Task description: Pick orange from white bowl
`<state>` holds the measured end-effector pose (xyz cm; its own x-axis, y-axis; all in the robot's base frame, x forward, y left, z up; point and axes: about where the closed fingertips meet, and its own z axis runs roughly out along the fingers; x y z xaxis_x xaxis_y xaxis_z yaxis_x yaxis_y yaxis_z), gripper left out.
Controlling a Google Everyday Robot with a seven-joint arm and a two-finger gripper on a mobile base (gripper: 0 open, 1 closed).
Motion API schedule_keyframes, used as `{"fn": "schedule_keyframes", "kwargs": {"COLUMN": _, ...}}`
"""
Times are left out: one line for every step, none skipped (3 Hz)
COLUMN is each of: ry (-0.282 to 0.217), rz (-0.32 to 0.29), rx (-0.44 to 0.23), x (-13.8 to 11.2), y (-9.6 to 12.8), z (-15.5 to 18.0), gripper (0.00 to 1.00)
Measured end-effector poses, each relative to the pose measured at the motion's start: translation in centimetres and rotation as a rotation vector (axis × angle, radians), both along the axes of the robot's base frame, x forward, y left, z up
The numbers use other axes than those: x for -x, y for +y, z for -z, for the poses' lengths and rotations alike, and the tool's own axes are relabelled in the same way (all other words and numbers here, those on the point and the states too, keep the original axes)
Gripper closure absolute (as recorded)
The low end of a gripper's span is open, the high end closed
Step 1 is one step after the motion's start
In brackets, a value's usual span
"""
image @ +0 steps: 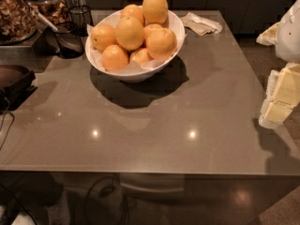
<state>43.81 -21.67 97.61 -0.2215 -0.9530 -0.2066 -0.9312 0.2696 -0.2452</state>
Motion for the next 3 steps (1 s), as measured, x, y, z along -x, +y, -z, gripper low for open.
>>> {"fn": "schedule_keyframes", "kwargs": {"ry": 0.000, "rz": 0.000, "rx": 0.000, "x": 0.0, "y": 0.0, "z": 0.0, "gripper": 0.00}}
{"fn": "schedule_keyframes", "kwargs": {"ry": -0.019, "rz": 0.010, "rx": -0.045, "x": -0.7, "y": 0.4, "z": -0.4, "gripper": 0.00}}
{"fn": "schedule_keyframes", "kwargs": {"ry": 0.002, "rz": 0.027, "rx": -0.059, "x": -2.8, "y": 1.6, "z": -0.5, "gripper": 0.00}}
